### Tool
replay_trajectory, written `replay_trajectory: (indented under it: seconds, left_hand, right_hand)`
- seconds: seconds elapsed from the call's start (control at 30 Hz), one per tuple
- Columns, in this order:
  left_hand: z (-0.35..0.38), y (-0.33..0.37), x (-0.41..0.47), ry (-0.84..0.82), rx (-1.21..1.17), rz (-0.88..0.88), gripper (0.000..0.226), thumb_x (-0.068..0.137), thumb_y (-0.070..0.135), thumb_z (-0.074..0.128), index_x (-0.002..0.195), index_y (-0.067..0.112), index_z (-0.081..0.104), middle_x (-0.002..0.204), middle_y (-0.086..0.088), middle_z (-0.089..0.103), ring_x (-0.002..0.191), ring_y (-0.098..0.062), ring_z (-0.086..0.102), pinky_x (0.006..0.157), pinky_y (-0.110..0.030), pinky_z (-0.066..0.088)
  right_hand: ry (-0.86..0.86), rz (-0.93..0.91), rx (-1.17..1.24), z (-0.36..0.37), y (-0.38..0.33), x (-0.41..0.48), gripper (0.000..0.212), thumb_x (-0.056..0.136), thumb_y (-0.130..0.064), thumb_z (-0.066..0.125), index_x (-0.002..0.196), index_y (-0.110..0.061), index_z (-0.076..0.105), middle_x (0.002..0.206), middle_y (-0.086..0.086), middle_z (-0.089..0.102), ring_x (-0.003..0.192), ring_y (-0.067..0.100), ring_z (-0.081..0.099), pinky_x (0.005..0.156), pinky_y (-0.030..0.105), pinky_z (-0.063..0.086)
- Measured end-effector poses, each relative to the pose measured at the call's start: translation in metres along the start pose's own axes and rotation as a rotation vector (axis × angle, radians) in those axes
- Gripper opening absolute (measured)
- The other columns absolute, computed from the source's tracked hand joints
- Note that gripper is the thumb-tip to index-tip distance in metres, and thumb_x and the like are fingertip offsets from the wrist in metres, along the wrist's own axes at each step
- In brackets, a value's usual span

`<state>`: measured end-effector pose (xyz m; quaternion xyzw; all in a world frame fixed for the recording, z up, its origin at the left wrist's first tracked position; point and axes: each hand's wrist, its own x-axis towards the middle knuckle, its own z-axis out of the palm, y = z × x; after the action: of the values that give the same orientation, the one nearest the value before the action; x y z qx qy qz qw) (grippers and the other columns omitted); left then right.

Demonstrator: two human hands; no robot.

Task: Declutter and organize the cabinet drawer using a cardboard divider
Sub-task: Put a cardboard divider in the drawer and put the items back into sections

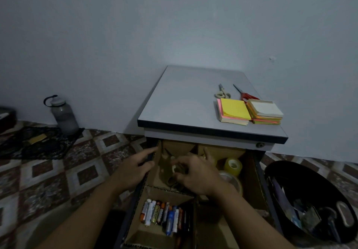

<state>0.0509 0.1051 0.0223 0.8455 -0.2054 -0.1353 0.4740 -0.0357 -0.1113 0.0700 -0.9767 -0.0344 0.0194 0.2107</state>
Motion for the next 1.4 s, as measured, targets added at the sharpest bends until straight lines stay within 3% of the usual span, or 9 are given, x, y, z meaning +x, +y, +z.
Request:
replay_trajectory:
  seconds: [0.23, 0.37, 0.57, 0.77, 0.87, 0.97, 1.13, 1.3, 1.4]
  left_hand:
    - [0.003, 0.004, 0.002, 0.003, -0.084, -0.035, 0.04, 0.103, 0.026, 0.049, 0.129, 0.057, 0.048, 0.123, 0.023, 0.062, 0.101, 0.01, 0.062, 0.081, -0.011, 0.046]
    - [-0.001, 0.001, 0.005, -0.031, -0.065, -0.045, 0.042, 0.103, 0.028, 0.051, 0.13, 0.06, 0.046, 0.12, 0.024, 0.063, 0.1, 0.007, 0.064, 0.095, -0.025, 0.05]
    - [-0.003, 0.0, 0.003, -0.064, -0.047, -0.051, 0.044, 0.103, 0.032, 0.05, 0.135, 0.061, 0.041, 0.127, 0.024, 0.06, 0.106, 0.01, 0.061, 0.091, -0.016, 0.047]
    - [-0.005, 0.003, -0.009, -0.073, 0.012, -0.099, 0.047, 0.1, 0.042, 0.052, 0.138, 0.065, 0.035, 0.135, 0.016, 0.058, 0.117, 0.0, 0.058, 0.102, -0.024, 0.046]
    - [-0.007, 0.017, -0.017, -0.09, 0.119, -0.103, 0.05, 0.099, 0.041, 0.053, 0.145, 0.05, 0.037, 0.148, 0.012, 0.046, 0.13, -0.009, 0.048, 0.107, -0.025, 0.04]
    - [-0.013, 0.044, -0.026, -0.096, 0.278, -0.073, 0.038, 0.1, 0.038, 0.052, 0.137, 0.033, 0.053, 0.137, 0.01, 0.056, 0.118, -0.004, 0.055, 0.095, -0.021, 0.045]
    - [-0.029, 0.107, -0.04, -0.135, 0.327, 0.06, 0.015, 0.098, 0.038, 0.053, 0.107, 0.04, 0.065, 0.086, 0.02, 0.066, 0.082, 0.007, 0.06, 0.066, -0.013, 0.044]
    - [-0.045, 0.161, -0.011, -0.002, 0.238, 0.218, 0.026, 0.088, 0.056, 0.058, 0.105, 0.04, 0.07, 0.088, 0.005, 0.073, 0.082, -0.01, 0.068, 0.081, -0.038, 0.057]
    - [-0.047, 0.187, 0.026, 0.022, 0.249, 0.284, 0.037, 0.082, 0.064, 0.057, 0.11, 0.043, 0.068, 0.099, 0.009, 0.073, 0.091, -0.012, 0.068, 0.088, -0.041, 0.057]
  right_hand:
    - [-0.11, 0.077, -0.253, 0.022, 0.003, 0.026, 0.032, 0.088, -0.05, 0.053, 0.111, -0.029, 0.062, 0.091, -0.006, 0.065, 0.102, 0.02, 0.062, 0.112, 0.064, -0.01]
    - [-0.162, 0.075, -0.415, 0.025, 0.003, 0.03, 0.033, 0.091, -0.045, 0.062, 0.108, -0.018, 0.057, 0.099, 0.005, 0.062, 0.095, 0.022, 0.062, 0.103, 0.046, 0.038]
    - [-0.141, 0.068, -0.386, 0.026, 0.004, 0.027, 0.038, 0.088, -0.054, 0.06, 0.107, -0.02, 0.058, 0.102, 0.003, 0.062, 0.1, 0.022, 0.058, 0.107, 0.046, 0.034]
    - [-0.051, 0.034, -0.124, 0.022, 0.004, 0.011, 0.042, 0.089, -0.059, 0.053, 0.121, -0.032, 0.055, 0.104, -0.006, 0.065, 0.11, 0.018, 0.057, 0.114, 0.051, 0.021]
    - [-0.055, -0.008, 0.029, 0.009, 0.001, -0.006, 0.039, 0.092, -0.05, 0.056, 0.125, -0.029, 0.056, 0.109, -0.005, 0.066, 0.107, 0.014, 0.058, 0.109, 0.043, 0.036]
    - [-0.063, -0.042, 0.135, -0.011, -0.002, -0.021, 0.034, 0.092, -0.046, 0.058, 0.124, -0.033, 0.057, 0.11, -0.009, 0.063, 0.098, 0.007, 0.059, 0.09, 0.037, 0.053]
    - [-0.02, -0.117, 0.192, -0.063, -0.006, -0.035, 0.024, 0.096, -0.043, 0.057, 0.117, -0.032, 0.063, 0.103, -0.015, 0.066, 0.092, -0.003, 0.062, 0.083, 0.026, 0.056]
    - [0.18, -0.163, 0.173, -0.135, 0.001, -0.03, 0.024, 0.094, -0.04, 0.062, 0.116, -0.032, 0.068, 0.098, -0.016, 0.07, 0.09, -0.006, 0.063, 0.074, 0.014, 0.05]
    - [0.3, -0.133, 0.149, -0.174, 0.021, -0.016, 0.025, 0.091, -0.041, 0.064, 0.112, -0.029, 0.072, 0.093, -0.016, 0.071, 0.087, -0.006, 0.064, 0.076, 0.013, 0.05]
